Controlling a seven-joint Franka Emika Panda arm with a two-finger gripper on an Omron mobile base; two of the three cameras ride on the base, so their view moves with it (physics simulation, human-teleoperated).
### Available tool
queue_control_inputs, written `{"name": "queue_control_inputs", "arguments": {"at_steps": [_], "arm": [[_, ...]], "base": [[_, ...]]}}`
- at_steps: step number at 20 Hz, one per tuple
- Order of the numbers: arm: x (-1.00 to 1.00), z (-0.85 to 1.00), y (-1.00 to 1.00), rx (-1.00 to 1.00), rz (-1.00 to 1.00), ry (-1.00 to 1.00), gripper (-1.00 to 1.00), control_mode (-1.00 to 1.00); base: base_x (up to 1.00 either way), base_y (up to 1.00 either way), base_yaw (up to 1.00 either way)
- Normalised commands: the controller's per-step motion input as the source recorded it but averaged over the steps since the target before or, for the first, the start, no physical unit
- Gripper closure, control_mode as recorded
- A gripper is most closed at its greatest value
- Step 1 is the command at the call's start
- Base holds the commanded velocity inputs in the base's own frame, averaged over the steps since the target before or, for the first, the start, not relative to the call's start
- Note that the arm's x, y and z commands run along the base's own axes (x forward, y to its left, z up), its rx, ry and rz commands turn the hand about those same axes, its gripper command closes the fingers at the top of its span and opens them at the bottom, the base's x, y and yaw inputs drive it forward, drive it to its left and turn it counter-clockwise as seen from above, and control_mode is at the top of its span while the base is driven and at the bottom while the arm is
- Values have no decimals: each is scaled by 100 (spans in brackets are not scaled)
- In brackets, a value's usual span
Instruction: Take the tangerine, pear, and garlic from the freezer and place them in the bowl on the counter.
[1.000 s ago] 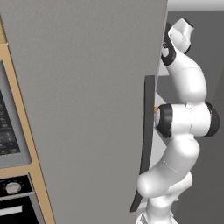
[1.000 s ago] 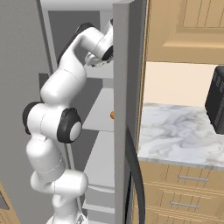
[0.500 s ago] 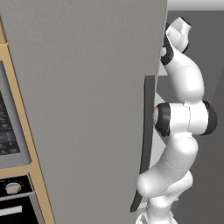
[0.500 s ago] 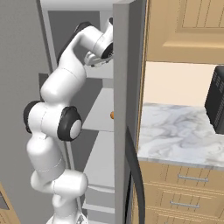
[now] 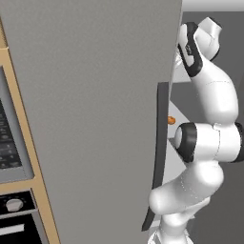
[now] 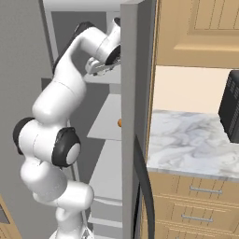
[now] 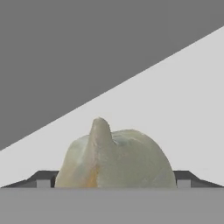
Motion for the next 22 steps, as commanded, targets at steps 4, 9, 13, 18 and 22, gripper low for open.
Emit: {"name": "queue_control_inputs", "arguments": {"at_steps": [4, 9, 13, 18, 22], "arm": [[-100, -23, 27, 0, 2, -12, 100, -100], [-100, 11, 8, 0, -1, -2, 100, -100], [-100, 18, 35, -6, -6, 6, 100, -100], [-97, 10, 19, -1, -17, 5, 100, -100], [-97, -11, 7, 1, -36, -5, 100, -100]], "base": [[0, 0, 0], [0, 0, 0], [0, 0, 0], [0, 0, 0], [0, 0, 0]]}}
